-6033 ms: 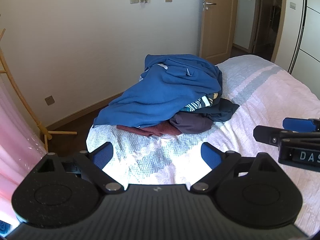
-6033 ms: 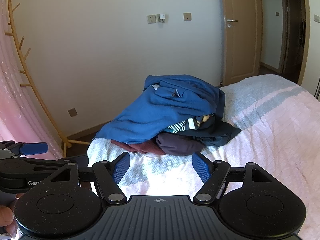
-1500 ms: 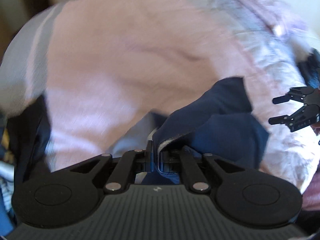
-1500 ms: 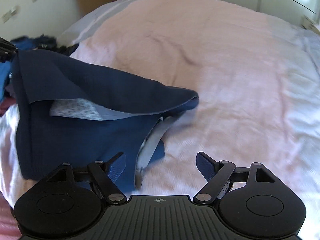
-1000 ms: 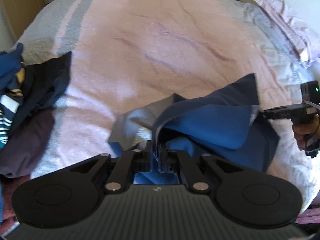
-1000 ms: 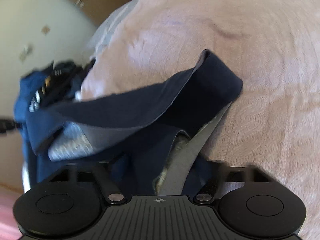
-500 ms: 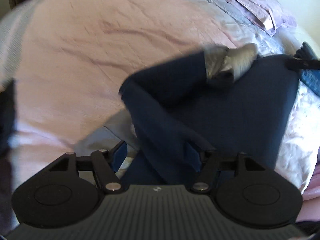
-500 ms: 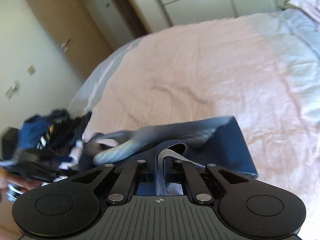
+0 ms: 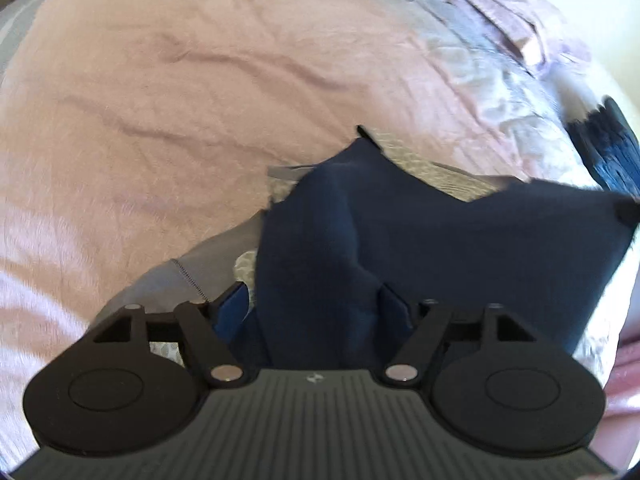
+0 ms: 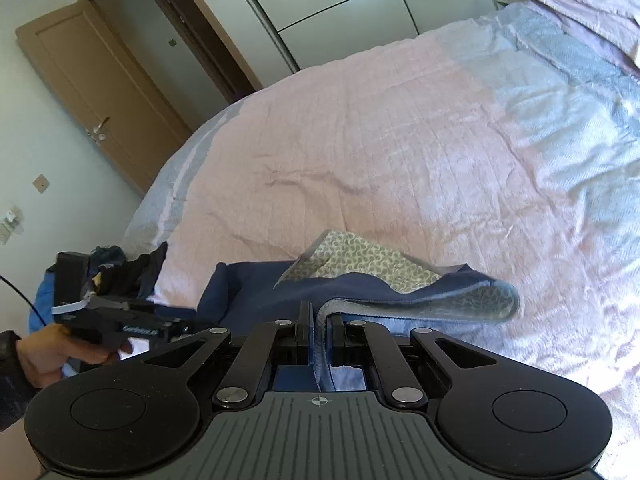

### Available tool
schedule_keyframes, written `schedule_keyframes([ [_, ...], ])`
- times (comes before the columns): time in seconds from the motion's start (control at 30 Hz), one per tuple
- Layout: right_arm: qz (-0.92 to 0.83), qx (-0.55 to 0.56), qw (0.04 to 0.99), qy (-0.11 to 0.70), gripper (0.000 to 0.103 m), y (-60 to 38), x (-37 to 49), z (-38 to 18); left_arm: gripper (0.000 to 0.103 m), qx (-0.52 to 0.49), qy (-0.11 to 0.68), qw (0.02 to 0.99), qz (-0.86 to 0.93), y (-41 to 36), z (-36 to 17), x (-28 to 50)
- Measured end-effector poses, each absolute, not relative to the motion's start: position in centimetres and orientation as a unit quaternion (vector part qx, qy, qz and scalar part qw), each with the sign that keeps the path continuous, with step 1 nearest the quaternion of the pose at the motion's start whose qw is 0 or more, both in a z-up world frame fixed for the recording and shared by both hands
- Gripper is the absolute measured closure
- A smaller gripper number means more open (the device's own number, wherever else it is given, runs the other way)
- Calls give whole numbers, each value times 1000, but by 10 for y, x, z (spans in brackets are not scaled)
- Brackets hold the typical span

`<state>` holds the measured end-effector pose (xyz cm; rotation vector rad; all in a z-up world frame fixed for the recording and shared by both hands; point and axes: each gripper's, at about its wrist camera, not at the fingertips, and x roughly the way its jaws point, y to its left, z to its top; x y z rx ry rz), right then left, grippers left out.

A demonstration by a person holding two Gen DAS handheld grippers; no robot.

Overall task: Fold clothes
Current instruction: 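Lift the navy garment off the pile with both tools and carry it onto the open bed, then shake the navy garment out and lay it flat, opening both tools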

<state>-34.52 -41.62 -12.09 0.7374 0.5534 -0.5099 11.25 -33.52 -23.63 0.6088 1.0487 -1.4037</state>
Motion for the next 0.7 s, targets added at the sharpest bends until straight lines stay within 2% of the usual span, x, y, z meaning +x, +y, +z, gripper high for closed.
schedule_keyframes([
  [0.1, -221, 356, 870, 259, 100, -423, -358, -125, 36, 235, 501, 584, -594, -347, -247, 116],
  [0.13, -216, 360, 871, 256, 100, -426, -363, -127, 52, 225, 519, 573, -593, -352, -252, 114],
  [0.17, -216, 365, 869, 254, 100, -428, -367, -128, 73, 225, 520, 566, -599, -356, -250, 107],
  [0.23, -217, 374, 866, 250, 100, -433, -377, -131, 89, 234, 501, 566, -611, -361, -237, 87],
  [0.27, -219, 378, 865, 247, 100, -435, -382, -130, 92, 243, 481, 573, -618, -361, -226, 75],
  [0.43, -245, 379, 865, 220, 100, -454, -420, -101, 94, 180, 414, 598, -662, -333, -131, 28],
  [0.57, -250, 342, 887, 186, 100, -484, -458, -45, 94, 124, 354, 641, -670, -305, -50, -24],
  [0.7, -209, 292, 922, 142, 100, -528, -488, 9, 95, 72, 289, 708, -641, -275, 9, -98],
])
